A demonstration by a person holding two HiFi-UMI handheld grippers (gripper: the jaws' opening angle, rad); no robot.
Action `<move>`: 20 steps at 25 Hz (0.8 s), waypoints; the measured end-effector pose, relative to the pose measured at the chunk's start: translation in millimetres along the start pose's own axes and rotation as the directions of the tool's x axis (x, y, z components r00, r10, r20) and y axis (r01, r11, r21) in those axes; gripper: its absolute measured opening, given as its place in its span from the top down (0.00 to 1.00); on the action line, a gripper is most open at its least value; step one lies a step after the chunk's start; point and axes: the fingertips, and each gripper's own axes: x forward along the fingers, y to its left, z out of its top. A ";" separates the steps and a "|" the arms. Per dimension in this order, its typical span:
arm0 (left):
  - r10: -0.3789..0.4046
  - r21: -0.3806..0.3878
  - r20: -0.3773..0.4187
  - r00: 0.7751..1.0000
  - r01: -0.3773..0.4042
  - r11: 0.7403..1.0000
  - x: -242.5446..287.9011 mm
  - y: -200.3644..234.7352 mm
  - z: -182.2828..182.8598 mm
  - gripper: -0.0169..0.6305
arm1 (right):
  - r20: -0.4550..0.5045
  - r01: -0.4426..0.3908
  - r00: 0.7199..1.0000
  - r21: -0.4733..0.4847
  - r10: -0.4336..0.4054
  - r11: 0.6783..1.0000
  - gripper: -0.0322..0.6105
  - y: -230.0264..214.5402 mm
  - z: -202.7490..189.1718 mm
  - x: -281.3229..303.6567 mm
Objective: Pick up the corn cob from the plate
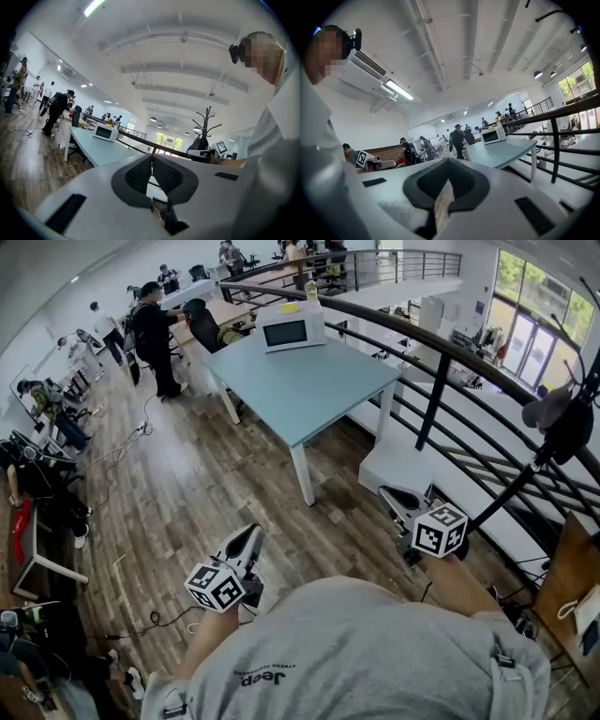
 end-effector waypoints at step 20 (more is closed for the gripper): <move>-0.137 -0.022 0.016 0.990 0.137 0.990 98.3 190.5 61.7 0.94 | 0.010 0.100 0.995 -0.021 -0.100 0.995 0.93 -38.5 35.0 193.8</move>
